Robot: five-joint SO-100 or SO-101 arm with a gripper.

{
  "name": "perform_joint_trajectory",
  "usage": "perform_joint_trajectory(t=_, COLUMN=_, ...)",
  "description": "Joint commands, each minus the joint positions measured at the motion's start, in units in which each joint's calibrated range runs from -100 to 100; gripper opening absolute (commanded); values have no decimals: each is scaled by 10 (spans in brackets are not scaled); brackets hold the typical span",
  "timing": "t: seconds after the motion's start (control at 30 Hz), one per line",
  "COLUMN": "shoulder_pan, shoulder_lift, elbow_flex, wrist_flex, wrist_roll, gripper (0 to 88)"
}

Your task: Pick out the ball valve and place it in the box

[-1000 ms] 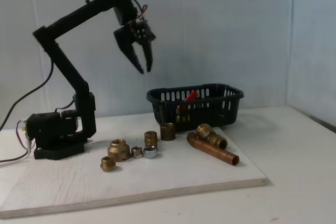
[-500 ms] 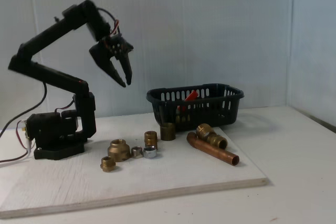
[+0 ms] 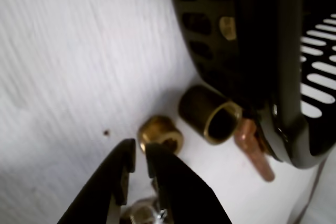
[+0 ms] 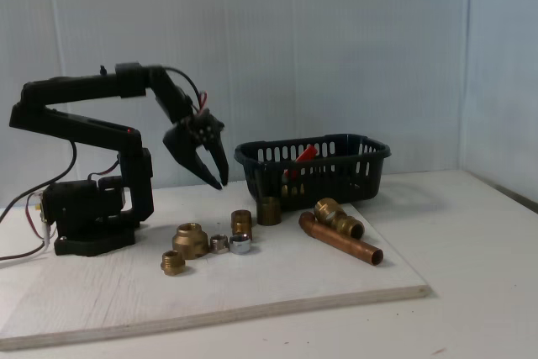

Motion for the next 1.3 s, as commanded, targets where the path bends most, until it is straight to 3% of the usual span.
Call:
perform_joint_trajectory(t=0.0, shoulder_pan=10, shoulder_lift=-5, elbow_flex=8, wrist_flex=-36, wrist_roll=9, gripper=8)
perform_joint_trajectory(t=0.37, shoulder_pan=3, shoulder_lift=-34, elbow_flex=14, wrist_flex=-27, wrist_roll=9, gripper=8)
perform_joint_trajectory(t=0.63, shoulder_pan=-17, shoulder_lift=-321, elbow_flex=155, wrist_flex=-9, wrist_roll=29, gripper=8)
perform_joint_trajectory(t=0.87, shoulder_pan=18, shoulder_lift=-304, elbow_flex=219, wrist_flex=-90, wrist_roll=41, gripper=8)
perform_joint_trajectory(t=1.27, shoulder_pan=18, shoulder_lift=-304, elbow_flex=223, wrist_flex=-40, wrist_roll=45, gripper=9)
